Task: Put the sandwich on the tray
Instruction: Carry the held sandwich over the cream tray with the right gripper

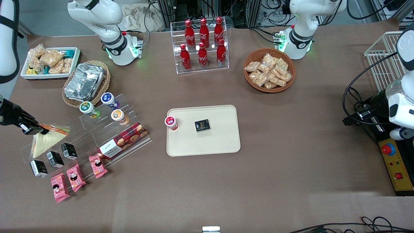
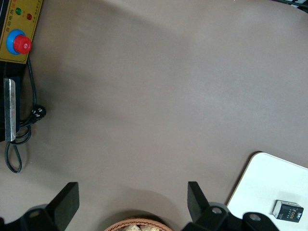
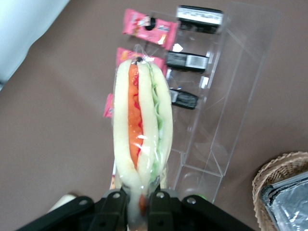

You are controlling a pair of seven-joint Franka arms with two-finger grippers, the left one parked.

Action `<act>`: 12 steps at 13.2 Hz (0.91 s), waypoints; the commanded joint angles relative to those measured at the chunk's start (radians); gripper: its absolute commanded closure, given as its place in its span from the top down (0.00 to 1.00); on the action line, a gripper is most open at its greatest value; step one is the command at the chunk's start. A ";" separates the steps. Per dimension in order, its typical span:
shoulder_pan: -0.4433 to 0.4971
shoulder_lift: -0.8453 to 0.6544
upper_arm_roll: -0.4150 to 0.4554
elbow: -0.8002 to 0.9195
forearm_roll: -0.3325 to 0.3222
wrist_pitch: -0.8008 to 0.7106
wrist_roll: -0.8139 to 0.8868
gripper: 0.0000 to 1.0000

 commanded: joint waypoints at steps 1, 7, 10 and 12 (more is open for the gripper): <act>0.043 0.010 -0.003 0.064 0.007 -0.046 -0.143 0.13; 0.218 0.018 -0.006 0.182 -0.007 -0.150 -0.537 0.14; 0.367 0.021 -0.006 0.180 -0.037 -0.151 -0.697 0.14; 0.468 0.021 -0.006 0.180 -0.121 -0.154 -0.713 0.14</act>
